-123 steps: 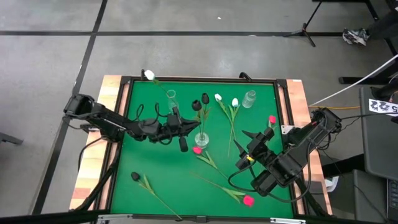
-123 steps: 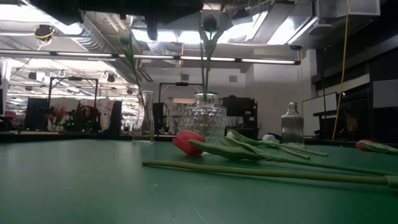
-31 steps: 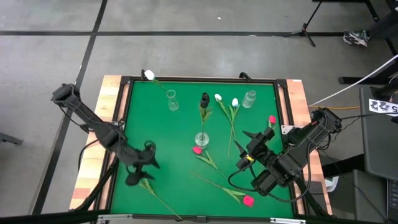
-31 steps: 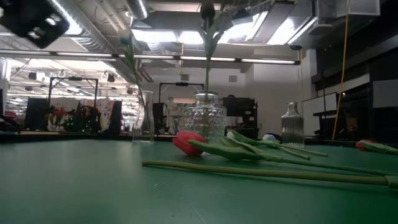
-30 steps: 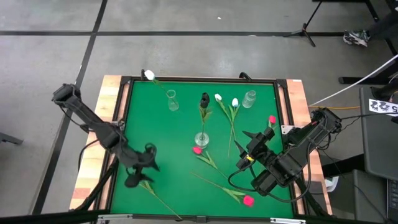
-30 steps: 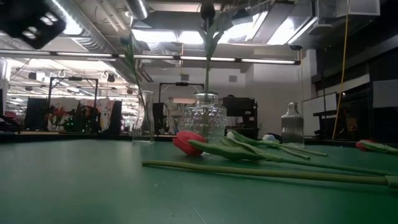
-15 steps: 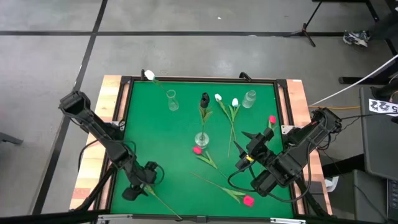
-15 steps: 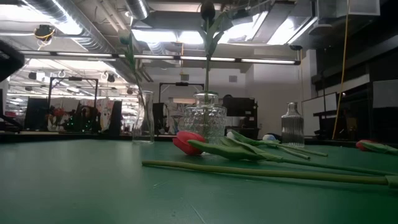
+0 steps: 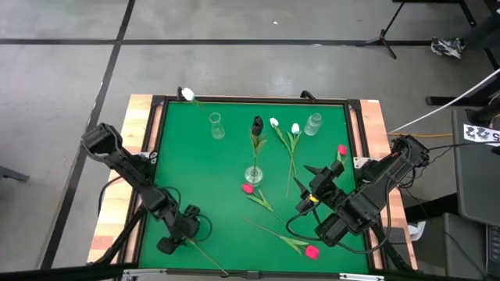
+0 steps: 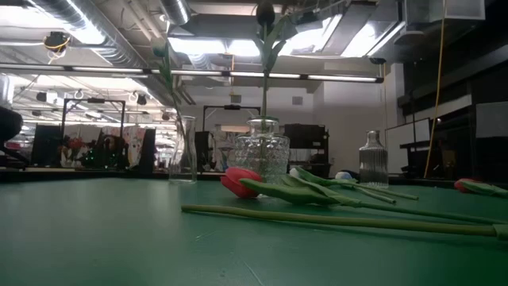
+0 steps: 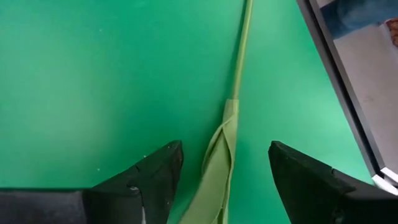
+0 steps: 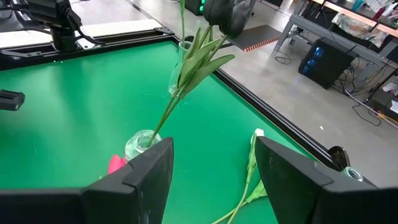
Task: Sort flowers into vase by color
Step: Put the black tulip into the bottom transparent vase
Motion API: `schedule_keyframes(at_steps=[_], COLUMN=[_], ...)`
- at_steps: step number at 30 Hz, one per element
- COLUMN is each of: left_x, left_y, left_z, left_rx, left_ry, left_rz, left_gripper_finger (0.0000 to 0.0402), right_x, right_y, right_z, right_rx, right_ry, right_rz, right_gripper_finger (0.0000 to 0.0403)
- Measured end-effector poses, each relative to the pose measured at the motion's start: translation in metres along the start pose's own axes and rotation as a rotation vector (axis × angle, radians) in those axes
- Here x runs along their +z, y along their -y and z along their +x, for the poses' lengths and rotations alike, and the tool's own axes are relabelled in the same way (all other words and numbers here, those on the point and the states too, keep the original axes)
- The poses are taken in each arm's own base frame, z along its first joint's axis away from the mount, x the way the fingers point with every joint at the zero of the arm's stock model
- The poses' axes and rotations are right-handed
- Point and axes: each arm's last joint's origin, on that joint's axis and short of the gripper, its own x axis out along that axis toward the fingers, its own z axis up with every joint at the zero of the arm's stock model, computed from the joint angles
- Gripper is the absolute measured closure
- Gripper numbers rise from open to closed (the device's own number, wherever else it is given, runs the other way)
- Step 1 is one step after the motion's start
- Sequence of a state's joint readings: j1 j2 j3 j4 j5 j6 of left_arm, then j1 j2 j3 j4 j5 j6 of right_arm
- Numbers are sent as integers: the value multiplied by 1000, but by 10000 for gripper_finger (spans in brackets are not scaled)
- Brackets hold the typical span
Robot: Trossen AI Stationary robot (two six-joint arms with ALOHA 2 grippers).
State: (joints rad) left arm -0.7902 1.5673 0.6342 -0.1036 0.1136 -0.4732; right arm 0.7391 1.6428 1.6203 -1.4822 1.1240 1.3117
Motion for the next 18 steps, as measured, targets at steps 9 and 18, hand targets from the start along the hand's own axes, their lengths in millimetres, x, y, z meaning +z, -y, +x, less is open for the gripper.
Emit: schedule_keyframes(at_steps=[9, 18], left_x=[-1, -2], left_y=[0, -1], left_z=[0, 0], left_rx=[4, 13], left_ry=[-7, -13], left_rz=[54, 69], left_gripper_finger=[279, 378], right_x=[0, 0], right_y=[0, -1], right_z=[0, 0], right_rx=[1, 7], right_ry=[-3, -17], right_rz=[0, 5], right_gripper_finger=[175, 175])
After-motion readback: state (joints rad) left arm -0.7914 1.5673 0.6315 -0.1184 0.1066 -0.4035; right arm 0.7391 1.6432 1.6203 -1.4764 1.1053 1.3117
